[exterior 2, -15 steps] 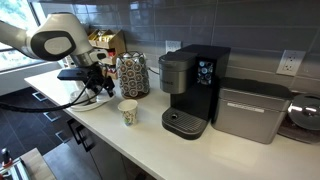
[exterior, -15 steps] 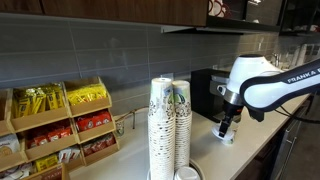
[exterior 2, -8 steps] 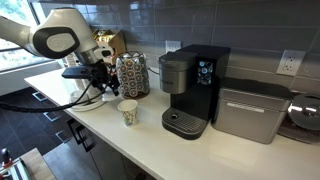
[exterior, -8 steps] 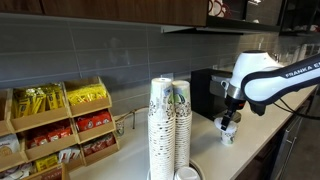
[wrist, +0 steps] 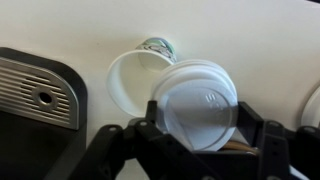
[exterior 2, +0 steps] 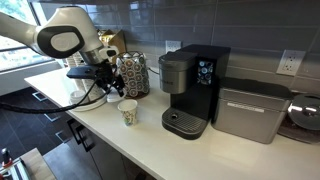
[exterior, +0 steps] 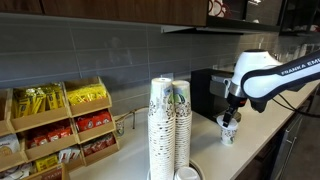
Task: Remove the top coffee cup on the right stacked cups, then put a lid on it
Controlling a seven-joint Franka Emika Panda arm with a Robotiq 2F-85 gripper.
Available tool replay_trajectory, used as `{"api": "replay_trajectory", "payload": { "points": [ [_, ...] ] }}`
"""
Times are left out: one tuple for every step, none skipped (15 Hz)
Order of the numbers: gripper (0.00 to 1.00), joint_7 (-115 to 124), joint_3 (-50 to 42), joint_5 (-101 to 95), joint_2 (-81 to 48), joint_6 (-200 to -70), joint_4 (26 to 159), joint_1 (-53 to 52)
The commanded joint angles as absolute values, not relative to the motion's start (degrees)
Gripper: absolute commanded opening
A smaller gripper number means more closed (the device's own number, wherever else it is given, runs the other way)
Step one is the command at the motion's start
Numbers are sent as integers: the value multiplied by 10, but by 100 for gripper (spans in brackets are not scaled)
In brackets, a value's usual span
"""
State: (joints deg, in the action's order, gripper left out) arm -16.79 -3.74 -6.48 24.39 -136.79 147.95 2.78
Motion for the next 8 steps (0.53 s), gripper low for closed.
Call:
{"api": "replay_trajectory", "payload": {
  "points": [
    [79,-161,-47,-82,221,-1360,1464,36],
    [78,-161,-49,-82,216,-1362,1462,38],
    [79,-161,-50,-83,212,-1362,1460,40],
    [79,-161,-52,-83,208,-1363,1457,42],
    [79,-162,-54,-83,204,-1364,1455,43],
    [79,-161,-55,-83,200,-1365,1453,44],
    [79,-161,-56,-83,196,-1366,1451,46],
    [80,-160,-57,-84,193,-1366,1449,47]
  ]
}}
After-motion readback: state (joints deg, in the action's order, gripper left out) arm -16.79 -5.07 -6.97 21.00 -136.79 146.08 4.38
